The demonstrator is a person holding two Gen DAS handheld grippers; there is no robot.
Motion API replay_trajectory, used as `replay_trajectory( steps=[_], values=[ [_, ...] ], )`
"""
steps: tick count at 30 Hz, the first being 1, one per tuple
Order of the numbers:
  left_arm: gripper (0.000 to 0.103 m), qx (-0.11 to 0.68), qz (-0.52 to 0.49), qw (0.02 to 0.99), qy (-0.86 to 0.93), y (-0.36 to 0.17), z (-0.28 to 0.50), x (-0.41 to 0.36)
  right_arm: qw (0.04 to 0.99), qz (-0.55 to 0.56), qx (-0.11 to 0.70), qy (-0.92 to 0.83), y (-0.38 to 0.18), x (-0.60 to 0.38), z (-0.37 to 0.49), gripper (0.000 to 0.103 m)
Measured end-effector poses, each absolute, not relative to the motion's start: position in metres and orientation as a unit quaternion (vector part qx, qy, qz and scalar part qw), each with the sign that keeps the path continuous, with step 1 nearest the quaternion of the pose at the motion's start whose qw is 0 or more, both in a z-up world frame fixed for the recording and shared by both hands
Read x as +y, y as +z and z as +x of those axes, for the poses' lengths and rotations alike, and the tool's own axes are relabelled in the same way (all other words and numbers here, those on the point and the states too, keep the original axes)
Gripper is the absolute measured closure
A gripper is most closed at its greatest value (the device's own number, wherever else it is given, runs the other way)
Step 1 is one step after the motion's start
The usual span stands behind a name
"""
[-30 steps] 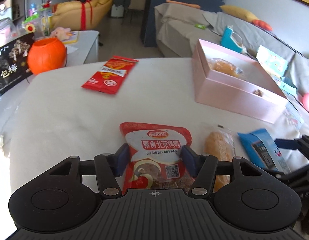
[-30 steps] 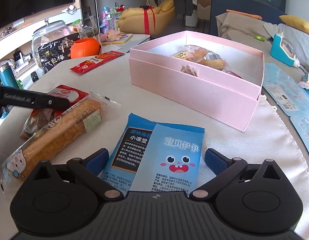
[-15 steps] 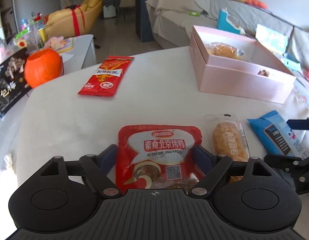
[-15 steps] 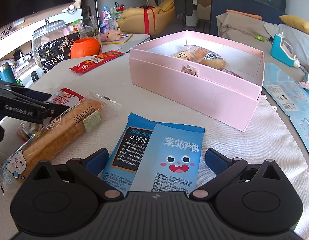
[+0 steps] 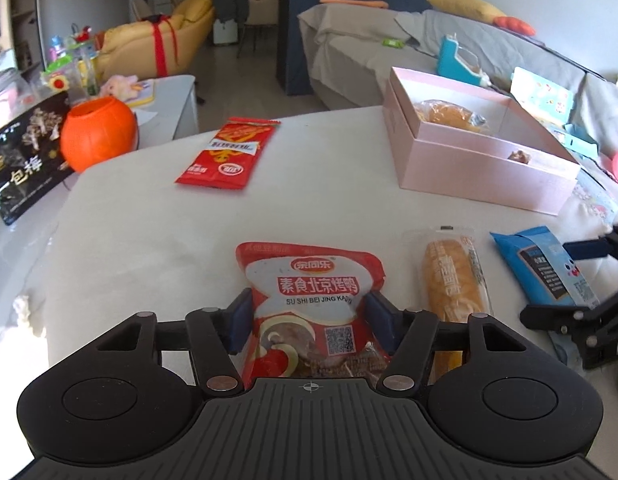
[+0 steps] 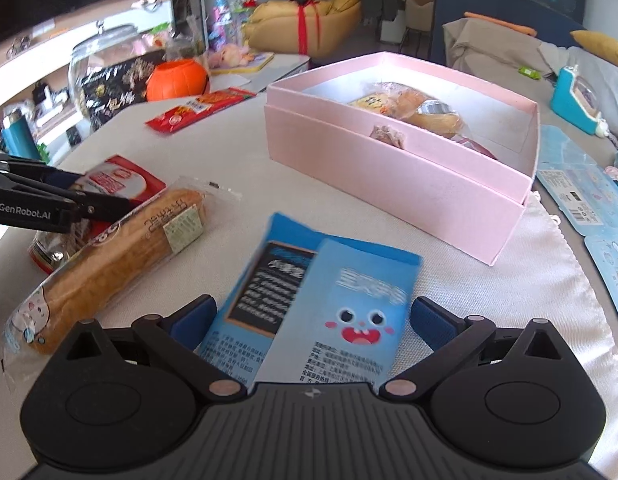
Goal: Organize snacks
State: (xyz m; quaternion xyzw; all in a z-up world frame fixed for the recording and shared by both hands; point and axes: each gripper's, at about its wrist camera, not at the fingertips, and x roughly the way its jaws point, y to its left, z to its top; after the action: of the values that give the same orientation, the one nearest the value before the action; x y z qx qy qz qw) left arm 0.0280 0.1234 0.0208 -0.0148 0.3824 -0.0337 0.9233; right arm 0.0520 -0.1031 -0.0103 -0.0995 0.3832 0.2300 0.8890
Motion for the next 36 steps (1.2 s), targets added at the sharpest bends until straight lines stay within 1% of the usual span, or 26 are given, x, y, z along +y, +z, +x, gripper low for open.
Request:
replay_trajectory(
  steps=[2, 4, 5, 10, 12, 14, 16, 19, 24, 26, 29, 30, 31, 32, 33, 36],
  values=[
    [0.039, 0.375, -0.004, 0.927, -0.025, 0.024, 0.021, 0.125, 0.876, -0.107, 0.405, 0.239, -0.006, -0.102, 0.059, 0.0],
    [0.039, 0.367, 0.007, 0.93, -0.01, 0.026, 0.016, 0.13, 0.869, -0.104, 0.422, 0.238, 0.004, -0.1, 0.066, 0.004],
    [0.039, 0.363, 0.004, 0.932, -0.002, 0.026, 0.015, 0.134, 0.872, -0.099, 0.416, 0.236, 0.012, -0.099, 0.067, 0.006],
    [0.039, 0.361, -0.053, 0.931, 0.018, 0.016, 0.014, 0.161, 0.879, -0.109, 0.376, 0.273, 0.069, -0.066, 0.073, 0.006],
    [0.039, 0.354, -0.065, 0.933, 0.014, 0.015, 0.011, 0.165, 0.874, -0.114, 0.377, 0.286, 0.088, -0.041, 0.084, 0.006],
    [0.039, 0.355, -0.063, 0.933, 0.012, 0.016, 0.009, 0.168, 0.862, -0.104, 0.398, 0.295, 0.098, -0.012, 0.105, 0.006],
    [0.039, 0.356, -0.062, 0.932, 0.011, 0.016, 0.006, 0.172, 0.844, -0.08, 0.433, 0.306, 0.098, 0.018, 0.134, 0.006],
    [0.039, 0.357, -0.071, 0.931, 0.021, 0.016, 0.001, 0.182, 0.837, -0.041, 0.469, 0.279, 0.082, 0.058, 0.18, 0.006],
    [0.038, 0.353, -0.081, 0.932, 0.027, 0.015, -0.006, 0.186, 0.863, -0.068, 0.461, 0.198, 0.04, 0.134, 0.23, 0.008],
    [0.038, 0.352, -0.074, 0.933, 0.028, 0.015, -0.006, 0.184, 0.857, -0.075, 0.473, 0.191, 0.023, 0.157, 0.244, 0.009],
    [0.038, 0.353, -0.076, 0.932, 0.024, 0.015, -0.005, 0.185, 0.851, -0.074, 0.485, 0.19, 0.007, 0.177, 0.252, 0.015],
    [0.038, 0.353, -0.077, 0.932, 0.023, 0.015, -0.005, 0.186, 0.856, -0.077, 0.476, 0.188, 0.008, 0.179, 0.249, 0.027],
    [0.038, 0.353, -0.077, 0.932, 0.021, 0.014, -0.005, 0.186, 0.856, -0.082, 0.471, 0.196, 0.009, 0.179, 0.245, 0.031],
    [0.038, 0.352, -0.078, 0.932, 0.021, 0.014, -0.005, 0.186, 0.853, -0.09, 0.47, 0.208, 0.011, 0.178, 0.24, 0.043],
    [0.038, 0.352, -0.078, 0.932, 0.022, 0.014, -0.005, 0.186, 0.847, -0.099, 0.473, 0.22, 0.013, 0.174, 0.235, 0.051],
    [0.037, 0.351, -0.081, 0.933, 0.025, 0.014, -0.005, 0.186, 0.828, -0.117, 0.485, 0.257, 0.018, 0.152, 0.213, 0.054]
  ],
)
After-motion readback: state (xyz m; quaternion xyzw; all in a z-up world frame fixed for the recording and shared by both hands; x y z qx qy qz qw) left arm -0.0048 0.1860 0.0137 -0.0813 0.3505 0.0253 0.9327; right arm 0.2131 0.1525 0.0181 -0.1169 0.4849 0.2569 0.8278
